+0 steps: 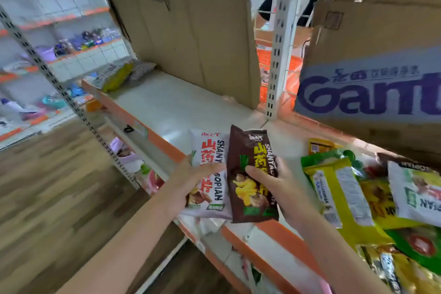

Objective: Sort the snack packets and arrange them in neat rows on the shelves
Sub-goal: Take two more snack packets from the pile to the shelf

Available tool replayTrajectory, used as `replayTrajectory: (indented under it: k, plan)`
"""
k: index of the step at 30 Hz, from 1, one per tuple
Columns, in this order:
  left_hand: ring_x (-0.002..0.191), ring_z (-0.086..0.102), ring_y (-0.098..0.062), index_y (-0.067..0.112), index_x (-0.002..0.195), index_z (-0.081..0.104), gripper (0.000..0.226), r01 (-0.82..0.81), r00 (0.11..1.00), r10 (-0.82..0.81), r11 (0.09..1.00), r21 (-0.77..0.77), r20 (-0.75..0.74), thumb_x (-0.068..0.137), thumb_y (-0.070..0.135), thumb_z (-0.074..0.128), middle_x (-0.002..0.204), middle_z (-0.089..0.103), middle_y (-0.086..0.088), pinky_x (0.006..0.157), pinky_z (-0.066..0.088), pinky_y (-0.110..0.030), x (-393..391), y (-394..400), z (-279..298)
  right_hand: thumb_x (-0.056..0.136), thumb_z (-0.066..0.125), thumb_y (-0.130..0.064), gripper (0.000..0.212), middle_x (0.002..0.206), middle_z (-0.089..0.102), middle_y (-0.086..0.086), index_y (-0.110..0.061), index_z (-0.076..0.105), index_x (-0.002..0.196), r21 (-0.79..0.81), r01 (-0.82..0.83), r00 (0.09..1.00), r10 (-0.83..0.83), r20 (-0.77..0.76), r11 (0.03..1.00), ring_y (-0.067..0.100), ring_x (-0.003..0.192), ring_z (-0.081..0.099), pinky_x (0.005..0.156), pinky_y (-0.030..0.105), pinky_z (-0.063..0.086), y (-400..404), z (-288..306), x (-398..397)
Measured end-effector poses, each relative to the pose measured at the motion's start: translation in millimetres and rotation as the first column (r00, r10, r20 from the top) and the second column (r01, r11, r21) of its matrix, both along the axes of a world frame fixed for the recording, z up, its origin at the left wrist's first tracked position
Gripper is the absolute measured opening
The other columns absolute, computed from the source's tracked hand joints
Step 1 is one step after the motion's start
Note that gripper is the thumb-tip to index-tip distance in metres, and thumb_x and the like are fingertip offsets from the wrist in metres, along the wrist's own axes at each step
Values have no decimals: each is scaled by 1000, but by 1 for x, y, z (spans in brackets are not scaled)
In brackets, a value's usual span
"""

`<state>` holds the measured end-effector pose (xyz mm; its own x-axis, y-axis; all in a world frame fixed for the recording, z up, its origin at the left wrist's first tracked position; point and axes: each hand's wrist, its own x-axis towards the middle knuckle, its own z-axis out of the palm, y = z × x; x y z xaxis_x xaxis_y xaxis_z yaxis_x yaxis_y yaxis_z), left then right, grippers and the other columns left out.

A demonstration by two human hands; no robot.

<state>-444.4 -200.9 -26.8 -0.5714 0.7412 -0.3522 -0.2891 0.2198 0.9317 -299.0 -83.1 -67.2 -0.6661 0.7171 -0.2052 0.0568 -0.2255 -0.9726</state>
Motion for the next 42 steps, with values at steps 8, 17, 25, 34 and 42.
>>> replayTrajectory:
  k: [8,17,25,34,42]
  plan:
    - [64,69,-23,13,87,66,27,-69,996,66,996,60,52,64,22,77,77,72,-10,62,55,-31,-97,-78,-5,75,75,-38,55,91,61,-5,-18,37,109,176,-26,976,-13,219,984,13,82,64,73,34,54,-54,3,-94]
    - [66,69,-23,17,91,66,40,-25,992,13,995,95,128,57,27,84,81,73,-9,60,55,-31,-183,-131,-14,75,74,-19,46,95,72,2,-31,49,112,-121,-239,971,239,-14,963,22,79,72,61,29,56,-131,23,-184]
    - [69,70,-23,15,91,67,33,-64,990,54,996,70,128,64,28,80,86,73,-11,62,56,-31,-256,-200,-8,67,73,-32,51,98,73,2,-38,47,111,-212,-329,944,320,-76,920,25,84,71,71,38,57,-187,13,-274]
    - [67,69,-24,11,93,64,29,-266,941,249,963,47,230,68,20,75,83,72,-12,61,57,-31,-305,-257,-30,75,74,-17,39,86,74,0,-26,55,109,-184,-471,875,484,30,863,18,71,72,55,25,54,-212,-5,-357]
    - [71,70,-26,4,96,59,23,-403,898,403,915,-36,179,79,-10,56,85,73,-14,61,56,-33,-371,-260,-24,64,74,-1,63,92,71,14,-16,50,120,-283,-547,826,562,-30,788,27,69,70,56,33,54,-186,-14,-455]
